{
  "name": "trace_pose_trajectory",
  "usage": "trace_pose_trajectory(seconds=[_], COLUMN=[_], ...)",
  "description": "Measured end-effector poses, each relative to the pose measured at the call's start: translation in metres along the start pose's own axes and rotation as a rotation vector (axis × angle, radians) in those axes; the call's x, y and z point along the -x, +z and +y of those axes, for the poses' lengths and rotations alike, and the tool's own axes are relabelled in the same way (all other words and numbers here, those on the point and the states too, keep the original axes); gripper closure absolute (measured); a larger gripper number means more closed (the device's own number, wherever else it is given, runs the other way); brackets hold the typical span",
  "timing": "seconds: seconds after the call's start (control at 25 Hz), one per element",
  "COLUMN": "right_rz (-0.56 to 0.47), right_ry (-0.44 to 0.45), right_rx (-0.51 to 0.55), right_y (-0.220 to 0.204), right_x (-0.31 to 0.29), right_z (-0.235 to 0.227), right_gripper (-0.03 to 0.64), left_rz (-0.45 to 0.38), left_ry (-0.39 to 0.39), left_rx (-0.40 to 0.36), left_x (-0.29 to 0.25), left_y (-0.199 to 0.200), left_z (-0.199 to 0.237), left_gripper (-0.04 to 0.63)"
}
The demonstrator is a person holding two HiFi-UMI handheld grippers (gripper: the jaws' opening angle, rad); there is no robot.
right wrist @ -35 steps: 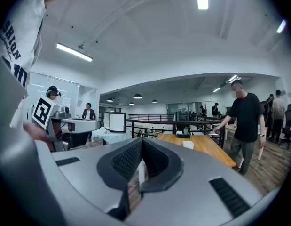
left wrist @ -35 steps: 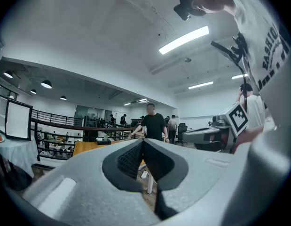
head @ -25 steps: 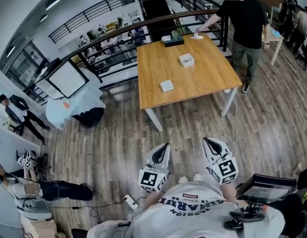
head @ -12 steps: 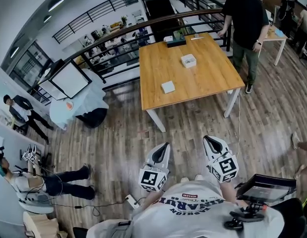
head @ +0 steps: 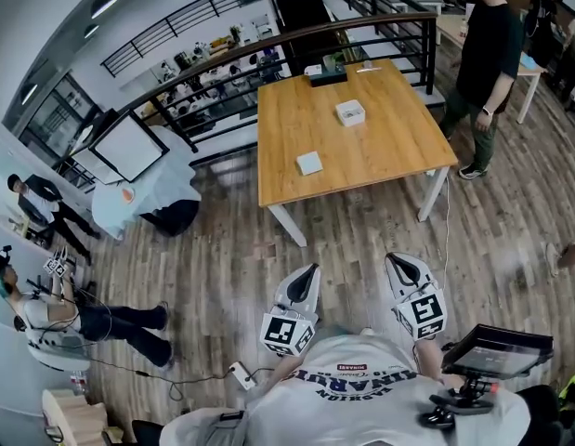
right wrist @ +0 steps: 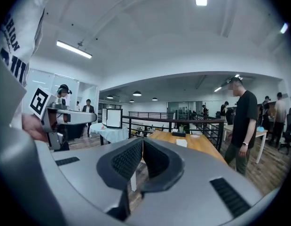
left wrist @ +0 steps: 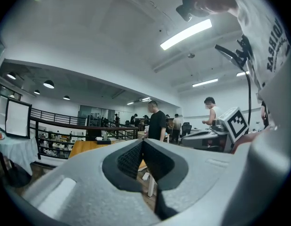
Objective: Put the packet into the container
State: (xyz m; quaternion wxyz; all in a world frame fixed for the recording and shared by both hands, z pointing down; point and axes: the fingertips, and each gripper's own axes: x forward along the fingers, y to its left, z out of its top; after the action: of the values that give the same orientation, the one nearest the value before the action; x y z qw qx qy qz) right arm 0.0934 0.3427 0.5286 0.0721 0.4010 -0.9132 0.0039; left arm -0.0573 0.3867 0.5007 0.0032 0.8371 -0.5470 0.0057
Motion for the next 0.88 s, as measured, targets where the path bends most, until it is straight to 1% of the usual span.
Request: trace_pose_trajectory(seconds=[0.16,0.24,0.4,0.48,0.68,0.88], right_rz=[-0.022,-0.019,-0.014,-0.010,-0.011,-0.017], right_ry=[0.023,0.019,0.008,0.011,-0.002,-0.024], right_rx=[-0.051,-0.054,-0.046,-0.044,-0.058,-0.064], right_y=[0.003,0.002,-0.001,-0.001,0.001,0.005], right_x=[-0.001,-0.002,-0.007,-0.012,-0.024,-0.046], right_z=[-0.010,-0.014,-0.020,-0.022,-0.033,-0.051], right_gripper=[0.607,0.607,0.607,0.607,0.607,0.607], left_rz=[-0.002,-0.001,-0.003,-0.006,-0.017,-0.025], left_ry=[0.003,0.009,0.010,0.012,0.012,0.013], left_rx=[-0.013,-0.023,-0.083,-0.096,-0.091,-0.081], left_x=[-0.009,-0.014,-0.021,-0.025,-0.039,-0.064], left_y=[0.003,0.003,0.008,0.011,0.013,0.014], left_z=[-0.004,-0.005,-0.007,-0.005,0.005,0.025], left_gripper=[0.591,0.591,0.591,0.591,0.591,0.591])
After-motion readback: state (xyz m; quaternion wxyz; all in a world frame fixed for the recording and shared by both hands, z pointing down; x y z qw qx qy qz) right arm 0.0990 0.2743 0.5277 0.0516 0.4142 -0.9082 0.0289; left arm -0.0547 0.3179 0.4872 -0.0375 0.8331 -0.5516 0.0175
